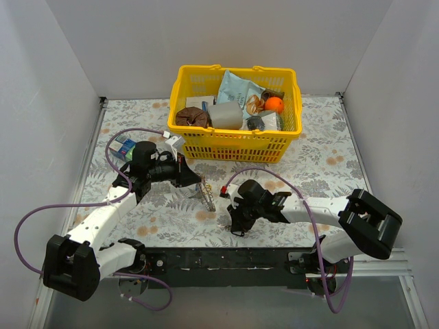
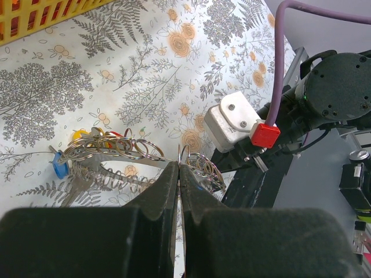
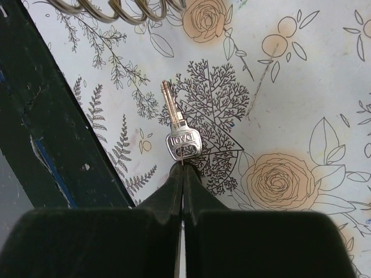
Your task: Put the keys on the keyring
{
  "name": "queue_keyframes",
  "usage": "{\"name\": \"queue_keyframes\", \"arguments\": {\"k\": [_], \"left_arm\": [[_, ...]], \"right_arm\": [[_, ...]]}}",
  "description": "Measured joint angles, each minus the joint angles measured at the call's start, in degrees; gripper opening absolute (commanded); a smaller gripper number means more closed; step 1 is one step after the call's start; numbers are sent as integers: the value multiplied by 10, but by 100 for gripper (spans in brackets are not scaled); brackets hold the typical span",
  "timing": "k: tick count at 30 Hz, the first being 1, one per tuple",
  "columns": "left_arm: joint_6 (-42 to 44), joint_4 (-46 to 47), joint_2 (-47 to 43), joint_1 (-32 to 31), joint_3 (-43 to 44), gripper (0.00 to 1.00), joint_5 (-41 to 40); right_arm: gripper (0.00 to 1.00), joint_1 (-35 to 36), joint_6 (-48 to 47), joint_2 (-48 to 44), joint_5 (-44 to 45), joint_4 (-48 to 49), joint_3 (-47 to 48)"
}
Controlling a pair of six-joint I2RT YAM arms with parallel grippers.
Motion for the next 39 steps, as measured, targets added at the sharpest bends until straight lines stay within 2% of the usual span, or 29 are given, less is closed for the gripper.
{"name": "queue_keyframes", "arguments": {"k": [10,26,34,39], "left_arm": [[4,2,0,0,0,0,1],[19,2,0,1,0,0,17],[14,3,0,-5,0,0,10],[0,13,17,-24,0,0,-13]], "right_arm": [[1,0,2,-12,16,0,-3],[1,-2,-10,-153,111,-7,-18],[1,-36,-27,-207,146,-26,-18],[1,-90,-36,-244,137,-29,-18]]}}
